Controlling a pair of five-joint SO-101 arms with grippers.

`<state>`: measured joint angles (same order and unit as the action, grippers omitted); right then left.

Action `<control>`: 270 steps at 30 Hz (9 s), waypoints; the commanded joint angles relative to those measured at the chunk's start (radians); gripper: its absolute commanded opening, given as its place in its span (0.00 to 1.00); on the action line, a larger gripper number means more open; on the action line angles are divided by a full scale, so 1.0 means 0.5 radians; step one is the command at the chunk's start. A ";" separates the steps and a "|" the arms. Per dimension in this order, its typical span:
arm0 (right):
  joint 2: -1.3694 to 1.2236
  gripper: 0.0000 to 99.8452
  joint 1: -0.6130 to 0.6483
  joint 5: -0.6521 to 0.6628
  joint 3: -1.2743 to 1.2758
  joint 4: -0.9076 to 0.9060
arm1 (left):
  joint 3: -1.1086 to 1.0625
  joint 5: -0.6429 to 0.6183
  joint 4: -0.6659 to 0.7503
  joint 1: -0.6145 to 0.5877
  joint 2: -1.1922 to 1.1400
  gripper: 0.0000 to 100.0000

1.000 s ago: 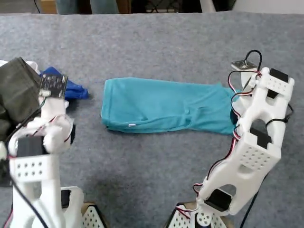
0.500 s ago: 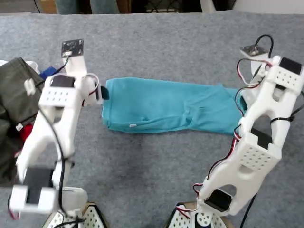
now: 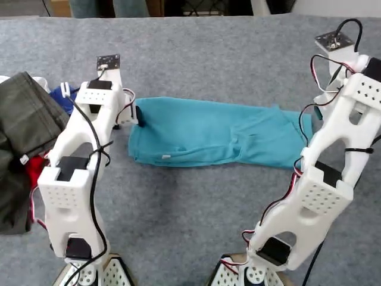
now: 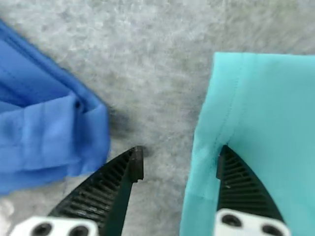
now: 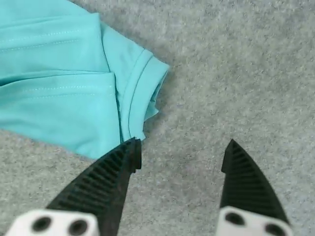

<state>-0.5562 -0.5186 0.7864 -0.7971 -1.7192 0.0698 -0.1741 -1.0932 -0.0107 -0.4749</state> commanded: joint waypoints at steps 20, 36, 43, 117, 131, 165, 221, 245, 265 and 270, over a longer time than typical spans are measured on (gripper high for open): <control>0.069 0.27 -0.012 0.015 -0.094 -0.006 | -0.038 -0.144 0.003 0.265 -0.040 0.08; 0.496 0.27 -0.307 0.009 -0.103 0.028 | 1.045 -0.129 -0.752 0.400 -0.212 0.03; 0.692 0.27 -0.635 -0.270 -0.269 0.218 | 1.315 -0.147 -0.924 0.778 -0.242 0.03; 0.278 0.02 0.445 -0.328 0.763 0.740 | 3.141 0.700 -1.344 0.413 -0.795 0.03; -0.241 0.02 0.374 -0.319 0.259 0.199 | 2.205 0.687 -1.344 0.078 0.071 0.03; -0.330 0.02 0.617 -0.399 0.066 0.181 | -1.395 0.908 -0.307 -0.109 2.538 0.03; 0.109 0.01 -0.292 -0.408 1.395 0.552 | -0.327 0.000 1.409 1.082 0.568 0.03; 0.606 0.02 -0.264 -0.399 1.057 0.144 | 1.508 -0.138 0.620 1.214 -0.948 0.03; 0.603 0.20 -0.230 -1.329 1.539 0.417 | 3.193 0.138 -0.715 1.094 -1.258 0.03; 0.603 0.39 -0.092 -1.513 1.671 0.540 | 3.196 0.258 -1.053 0.980 -1.074 0.03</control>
<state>-0.3030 -0.6199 0.0713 0.0161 -1.4952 1.6134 -0.0729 -1.5443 0.5140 -1.1224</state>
